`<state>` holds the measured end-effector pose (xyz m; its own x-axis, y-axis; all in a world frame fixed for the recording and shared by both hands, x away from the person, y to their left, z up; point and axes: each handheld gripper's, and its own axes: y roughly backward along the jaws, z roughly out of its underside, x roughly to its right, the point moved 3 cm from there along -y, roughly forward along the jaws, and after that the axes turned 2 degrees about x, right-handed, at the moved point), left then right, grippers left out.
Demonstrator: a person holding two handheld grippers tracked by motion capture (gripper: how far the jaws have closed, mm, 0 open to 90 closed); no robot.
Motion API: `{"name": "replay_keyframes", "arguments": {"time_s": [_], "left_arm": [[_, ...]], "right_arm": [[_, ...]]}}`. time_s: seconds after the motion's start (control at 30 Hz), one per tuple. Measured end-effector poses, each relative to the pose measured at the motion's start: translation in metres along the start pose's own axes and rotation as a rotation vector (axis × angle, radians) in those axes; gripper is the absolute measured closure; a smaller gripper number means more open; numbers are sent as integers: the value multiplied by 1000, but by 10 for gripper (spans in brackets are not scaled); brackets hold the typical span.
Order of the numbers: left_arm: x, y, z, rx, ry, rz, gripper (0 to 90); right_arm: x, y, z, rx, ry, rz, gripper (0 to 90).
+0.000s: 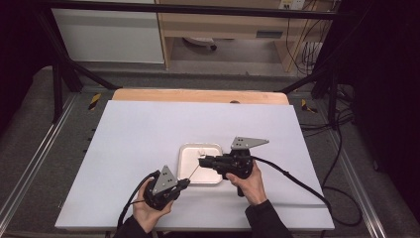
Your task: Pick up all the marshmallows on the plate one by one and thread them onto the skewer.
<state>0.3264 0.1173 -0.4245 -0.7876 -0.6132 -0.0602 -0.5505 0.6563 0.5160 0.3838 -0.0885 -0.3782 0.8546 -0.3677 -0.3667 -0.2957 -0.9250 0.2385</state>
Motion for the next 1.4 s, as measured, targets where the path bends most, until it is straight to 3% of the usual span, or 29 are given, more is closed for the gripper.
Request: {"name": "replay_keyframes", "arguments": {"time_s": [0.23,0.37,0.5,0.53,0.57,0.6,0.63,0.67,0.73,0.93,1.07,1.23,1.33,1.4], "left_arm": [[0,-2,-1,-2,3,8,892],[-1,0,-3,18,27,21,892],[1,-3,-4,7,11,14,893],[1,-4,-4,7,16,20,892],[1,-2,-6,47,22,37,892],[2,1,-12,65,28,36,893],[4,3,-19,59,-6,8,892],[5,2,-20,52,-9,-17,892],[3,1,-16,69,24,5,893],[1,3,-16,57,28,-2,893],[-3,2,-13,36,57,-13,892],[-13,3,-6,26,100,-12,892],[-18,5,-2,20,118,-19,891],[-21,6,0,19,132,-16,891]], "right_arm": [[0,0,2,0,0,7,822],[-1,0,2,4,4,12,822],[-2,0,3,12,-3,8,823],[-2,-1,4,4,-2,8,823],[-2,-2,5,0,-1,10,823],[-3,-5,9,-46,-5,-6,821],[-4,-12,18,-93,-3,-21,819],[-5,-19,25,-89,-5,-46,820],[-5,-22,25,-72,-11,-56,817],[-5,-22,25,-65,-14,-47,791],[-3,-21,23,-49,-17,8,616],[0,-11,12,-2,39,95,360],[7,-7,8,-29,65,169,221],[14,-6,10,-79,92,219,148]]}}
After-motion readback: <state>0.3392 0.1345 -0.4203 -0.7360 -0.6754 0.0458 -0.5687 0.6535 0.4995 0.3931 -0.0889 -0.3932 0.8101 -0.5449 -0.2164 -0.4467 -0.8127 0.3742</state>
